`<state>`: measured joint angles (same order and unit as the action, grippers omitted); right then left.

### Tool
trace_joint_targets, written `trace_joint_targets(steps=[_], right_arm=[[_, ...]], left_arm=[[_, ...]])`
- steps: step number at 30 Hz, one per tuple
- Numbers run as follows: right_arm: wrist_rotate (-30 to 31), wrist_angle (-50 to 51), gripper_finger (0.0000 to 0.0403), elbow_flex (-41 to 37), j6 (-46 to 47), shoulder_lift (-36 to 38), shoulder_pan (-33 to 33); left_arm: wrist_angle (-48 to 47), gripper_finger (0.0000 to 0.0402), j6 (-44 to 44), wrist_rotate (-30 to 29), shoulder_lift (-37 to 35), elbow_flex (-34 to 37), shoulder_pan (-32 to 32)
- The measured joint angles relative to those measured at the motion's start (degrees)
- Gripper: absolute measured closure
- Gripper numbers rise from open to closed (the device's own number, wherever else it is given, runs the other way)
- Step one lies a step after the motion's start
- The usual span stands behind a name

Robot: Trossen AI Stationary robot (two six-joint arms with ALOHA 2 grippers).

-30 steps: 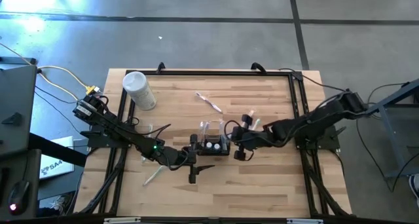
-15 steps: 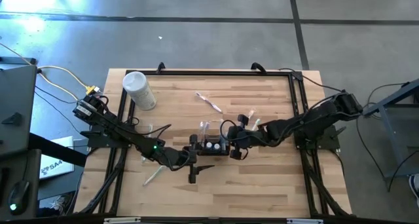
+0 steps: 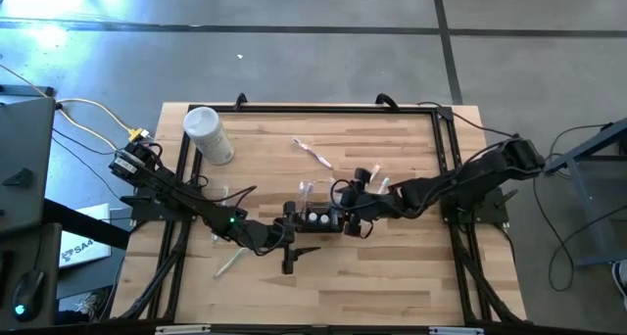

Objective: Pick & Place toothbrushing station
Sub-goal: Put the blue toothbrush into the black wire organizer, then put the bottom green toothbrush into the black wire organizer

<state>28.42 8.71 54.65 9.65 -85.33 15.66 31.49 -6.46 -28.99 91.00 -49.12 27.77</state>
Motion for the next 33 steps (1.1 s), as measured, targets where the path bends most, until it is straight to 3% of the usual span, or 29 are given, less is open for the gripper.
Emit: trace_joint_targets(steps=[8,15,19,25,29,33], right_arm=[[2.2,-1.3,0.0198,0.0,-3.7,5.2,1.0],[3.1,0.8,0.0198,0.0,-8.5,12.8,7.1],[3.2,1.8,0.0198,0.0,-8.1,17.1,12.0],[3.2,4.2,0.0198,0.0,-5.4,19.2,19.2],[3.2,6.7,0.0198,0.0,-3.1,18.6,22.5],[3.3,8.2,0.0198,0.0,-1.8,17.4,24.7]], left_arm=[[-0.5,0.0156,-0.2,0.0,0.0,0.0,0.0],[-4.1,0.0156,-0.3,-0.1,-0.5,0.0,0.0],[-7.7,0.0156,-7.1,0.1,-0.6,0.0,0.0],[-25.0,0.0156,-21.3,1.9,-3.8,0.0,0.0],[-33.5,0.0156,-34.9,7.5,-5.2,0.0,0.0],[-36.3,0.0156,-39.3,15.5,-5.1,0.0,0.0]])
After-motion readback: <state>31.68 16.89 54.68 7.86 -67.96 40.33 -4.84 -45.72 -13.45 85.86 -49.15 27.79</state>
